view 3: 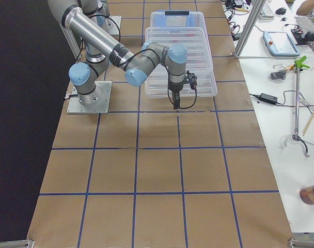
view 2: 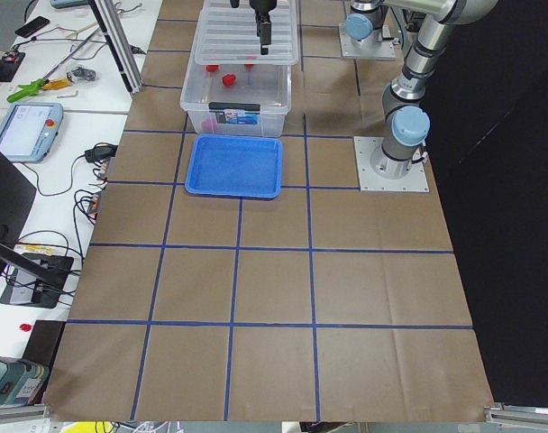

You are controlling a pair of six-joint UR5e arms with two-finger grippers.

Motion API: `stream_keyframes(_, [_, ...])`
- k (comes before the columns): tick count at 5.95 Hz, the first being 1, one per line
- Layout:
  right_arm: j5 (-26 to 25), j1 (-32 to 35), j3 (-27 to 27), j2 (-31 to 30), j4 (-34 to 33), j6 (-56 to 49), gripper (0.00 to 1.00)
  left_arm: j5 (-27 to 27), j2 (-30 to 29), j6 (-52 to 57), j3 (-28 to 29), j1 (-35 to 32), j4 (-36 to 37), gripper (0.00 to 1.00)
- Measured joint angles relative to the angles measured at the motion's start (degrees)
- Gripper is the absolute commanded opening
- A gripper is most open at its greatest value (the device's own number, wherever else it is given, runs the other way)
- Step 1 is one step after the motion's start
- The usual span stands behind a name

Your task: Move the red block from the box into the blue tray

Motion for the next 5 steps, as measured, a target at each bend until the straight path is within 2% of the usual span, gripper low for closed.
stream_keyframes(1, [-0.2, 0.0, -0.6, -0.5, 0.4, 0.2, 1.00, -0.1, -0.2, 2.3, -0.2, 0.0, 0.1, 0.98])
stream_keyframes(3, [-1.3, 0.2, -3.4, -2.7, 4.2, 3.1, 1.00, -0.4, -1.5, 17.8, -0.9, -0.5, 0.2, 0.98])
stream_keyframes(5, [-1.0, 2.0, -7.4, -7.2, 15.3, 11.1, 1.00, -0.6, -3.4, 41.2, -2.7, -1.0, 3.1, 0.97])
